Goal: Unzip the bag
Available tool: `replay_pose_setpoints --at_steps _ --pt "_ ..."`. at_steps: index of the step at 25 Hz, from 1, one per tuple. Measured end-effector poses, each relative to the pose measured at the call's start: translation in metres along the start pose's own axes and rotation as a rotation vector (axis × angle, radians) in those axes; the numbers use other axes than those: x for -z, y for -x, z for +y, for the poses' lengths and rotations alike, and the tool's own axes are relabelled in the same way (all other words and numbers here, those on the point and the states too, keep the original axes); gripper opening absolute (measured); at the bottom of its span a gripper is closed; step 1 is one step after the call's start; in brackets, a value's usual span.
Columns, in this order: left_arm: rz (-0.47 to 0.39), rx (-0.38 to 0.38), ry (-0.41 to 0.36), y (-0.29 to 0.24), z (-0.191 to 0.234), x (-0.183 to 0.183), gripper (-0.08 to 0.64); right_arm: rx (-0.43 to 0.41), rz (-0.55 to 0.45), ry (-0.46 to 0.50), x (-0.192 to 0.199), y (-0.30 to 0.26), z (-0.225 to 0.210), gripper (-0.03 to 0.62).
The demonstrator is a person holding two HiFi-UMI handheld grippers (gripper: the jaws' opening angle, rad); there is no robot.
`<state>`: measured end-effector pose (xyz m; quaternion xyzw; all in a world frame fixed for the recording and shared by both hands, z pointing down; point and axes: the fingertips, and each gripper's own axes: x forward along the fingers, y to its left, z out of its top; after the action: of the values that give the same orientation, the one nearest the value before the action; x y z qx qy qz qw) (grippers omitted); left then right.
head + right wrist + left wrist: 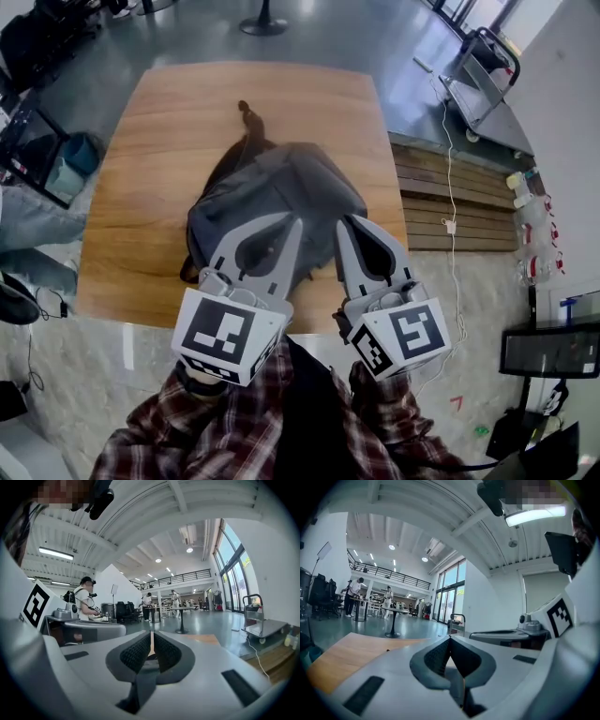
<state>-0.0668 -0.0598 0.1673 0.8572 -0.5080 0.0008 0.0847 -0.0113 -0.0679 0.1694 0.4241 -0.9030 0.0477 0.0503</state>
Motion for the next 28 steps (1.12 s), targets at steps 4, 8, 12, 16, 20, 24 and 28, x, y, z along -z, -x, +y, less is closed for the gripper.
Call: replay_pose_setpoints --at_steps 4,8,12,16,20,24,28 --pt "0.013 0.03 -0.004 -0.017 0.006 0.002 0.009 0.031 -0.002 -0.018 -0.002 -0.01 -0.012 0.012" --pt "0.093 0.072 -0.02 -0.037 0.012 0.025 0.009 0.073 0.048 -0.034 0.014 -0.017 -0.027 0.012" --pt "0.243 0.14 -0.056 -0.057 0.012 0.08 0.009 0.129 0.151 -0.065 0.06 -0.013 -0.046 0.012" --pt "0.415 0.209 -0.096 -0.062 0.011 0.148 0.009 0.19 0.282 -0.123 0.13 -0.001 -0.052 0.012" --pt "0.54 0.235 -0.139 -0.067 0.013 0.213 0.009 0.218 0.37 -0.137 0.194 0.004 -0.057 0.012" --pt "0.638 0.256 -0.143 -0.061 0.011 0.262 0.009 0.228 0.444 -0.187 0.25 0.012 -0.051 0.012" --pt "0.696 0.272 -0.118 -0.063 0.013 0.299 0.009 0.191 0.529 -0.223 0.301 0.008 -0.044 0.012"
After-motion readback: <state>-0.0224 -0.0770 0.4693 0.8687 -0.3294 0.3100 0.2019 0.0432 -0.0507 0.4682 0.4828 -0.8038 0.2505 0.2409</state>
